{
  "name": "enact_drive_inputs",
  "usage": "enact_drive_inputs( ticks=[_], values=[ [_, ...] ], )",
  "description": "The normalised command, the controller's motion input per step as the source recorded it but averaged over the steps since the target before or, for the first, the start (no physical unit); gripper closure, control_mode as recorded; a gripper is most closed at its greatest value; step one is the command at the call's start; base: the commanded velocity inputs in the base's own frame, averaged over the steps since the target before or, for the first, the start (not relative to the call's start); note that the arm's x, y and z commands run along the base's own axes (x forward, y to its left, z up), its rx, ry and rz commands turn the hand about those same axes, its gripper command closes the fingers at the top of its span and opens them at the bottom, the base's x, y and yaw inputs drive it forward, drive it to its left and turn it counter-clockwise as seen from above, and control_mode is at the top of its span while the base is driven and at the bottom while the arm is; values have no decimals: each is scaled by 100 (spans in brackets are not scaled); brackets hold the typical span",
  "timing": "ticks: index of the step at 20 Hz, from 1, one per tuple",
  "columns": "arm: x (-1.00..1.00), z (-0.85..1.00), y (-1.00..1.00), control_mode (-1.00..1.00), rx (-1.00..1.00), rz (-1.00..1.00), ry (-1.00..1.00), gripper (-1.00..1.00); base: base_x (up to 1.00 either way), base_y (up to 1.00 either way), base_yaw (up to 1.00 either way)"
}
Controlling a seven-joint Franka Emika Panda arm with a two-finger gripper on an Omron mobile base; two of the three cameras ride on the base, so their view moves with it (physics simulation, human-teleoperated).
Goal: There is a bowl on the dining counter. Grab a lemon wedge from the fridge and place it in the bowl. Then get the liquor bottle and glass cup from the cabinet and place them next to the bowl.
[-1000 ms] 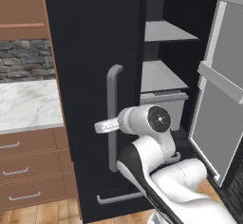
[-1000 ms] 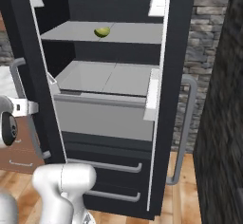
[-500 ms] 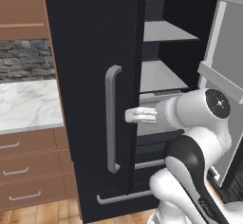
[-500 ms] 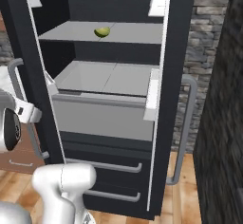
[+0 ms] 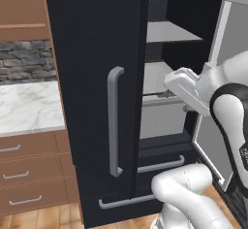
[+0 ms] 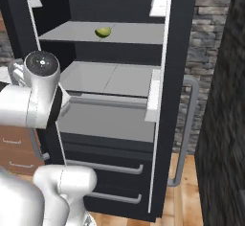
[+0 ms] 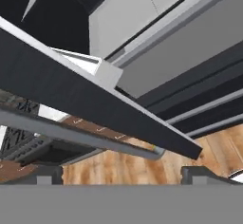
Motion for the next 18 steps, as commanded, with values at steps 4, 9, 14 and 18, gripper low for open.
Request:
enact_drive_inputs(
  ticks=[4,9,14,18],
  values=[
    [61,11,-16,-100,20,-18,28,-100,0,0,0],
    [58,1,0,-100,18,-11,15,-100,0,0,0],
    [47,0,18,-100,15,-6,4,-100,0,0,0],
    [42,0,27,-100,12,-4,0,-100,0,0,0]
  ],
)
